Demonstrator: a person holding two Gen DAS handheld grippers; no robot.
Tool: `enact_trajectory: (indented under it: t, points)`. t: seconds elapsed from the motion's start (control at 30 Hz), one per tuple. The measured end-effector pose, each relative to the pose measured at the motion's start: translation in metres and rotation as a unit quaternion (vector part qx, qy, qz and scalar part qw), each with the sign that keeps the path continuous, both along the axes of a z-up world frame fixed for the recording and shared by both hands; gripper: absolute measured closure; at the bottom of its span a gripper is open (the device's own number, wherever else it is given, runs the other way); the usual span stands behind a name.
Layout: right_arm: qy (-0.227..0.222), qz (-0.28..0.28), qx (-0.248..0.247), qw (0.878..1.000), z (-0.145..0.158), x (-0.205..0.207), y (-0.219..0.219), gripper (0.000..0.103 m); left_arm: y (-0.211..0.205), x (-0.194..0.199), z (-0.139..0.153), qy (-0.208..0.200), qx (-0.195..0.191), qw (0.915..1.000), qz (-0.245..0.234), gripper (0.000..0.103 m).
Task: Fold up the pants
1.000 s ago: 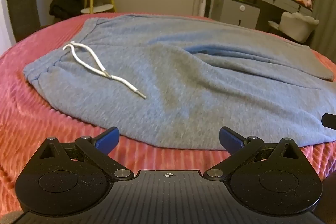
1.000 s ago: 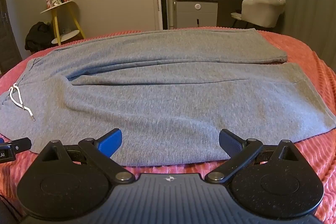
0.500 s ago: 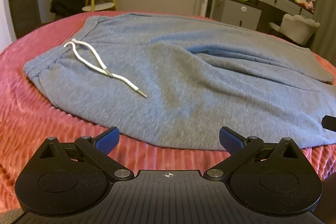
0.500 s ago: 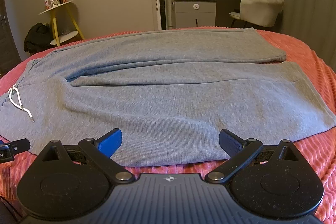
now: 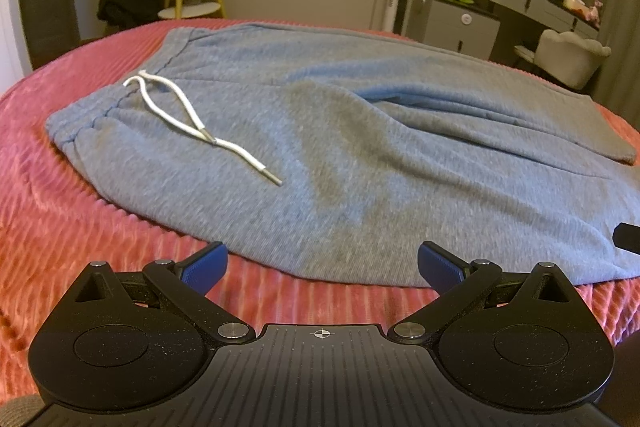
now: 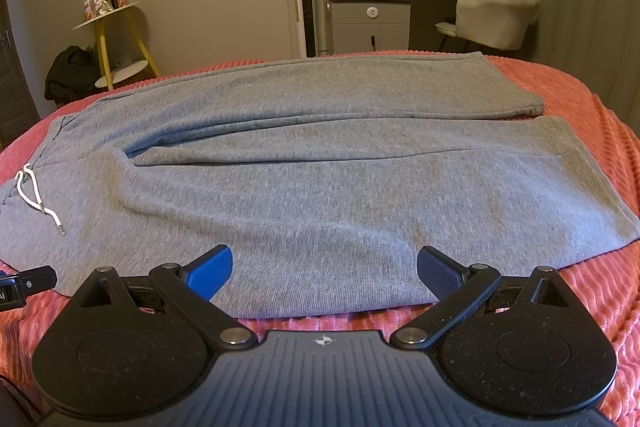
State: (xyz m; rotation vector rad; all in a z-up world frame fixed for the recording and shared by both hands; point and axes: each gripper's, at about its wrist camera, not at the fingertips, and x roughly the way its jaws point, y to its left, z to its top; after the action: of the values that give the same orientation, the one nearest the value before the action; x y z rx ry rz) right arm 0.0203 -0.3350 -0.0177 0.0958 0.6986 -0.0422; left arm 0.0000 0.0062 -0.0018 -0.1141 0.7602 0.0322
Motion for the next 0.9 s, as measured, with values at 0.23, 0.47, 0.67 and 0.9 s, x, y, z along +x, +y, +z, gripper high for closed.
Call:
enact_trajectory:
  t: [0.23,0.47,0.67,0.9]
  points:
    - [0.000,-0.001,0.002,1.000,-0.0003,0.0000,-0.0023,0.004,0.0009,-0.0001,-0.0004,0.002,-0.003,1.0000,0.003,0.000]
    - [0.001,-0.005,0.007,1.000,-0.0013,0.0002,-0.0021,0.004,0.0021,-0.0001,-0.0011,0.005,-0.006,1.0000,0.005,0.000]
    - [0.000,-0.006,0.009,1.000,-0.0027,0.0009,-0.0021,0.004,0.0024,0.0003,-0.0011,0.006,-0.007,0.9999,0.006,0.000]
    - [0.000,-0.007,0.010,1.000,-0.0032,0.0009,-0.0032,0.004,0.0033,0.0003,-0.0017,0.007,-0.009,0.9999,0.008,0.000]
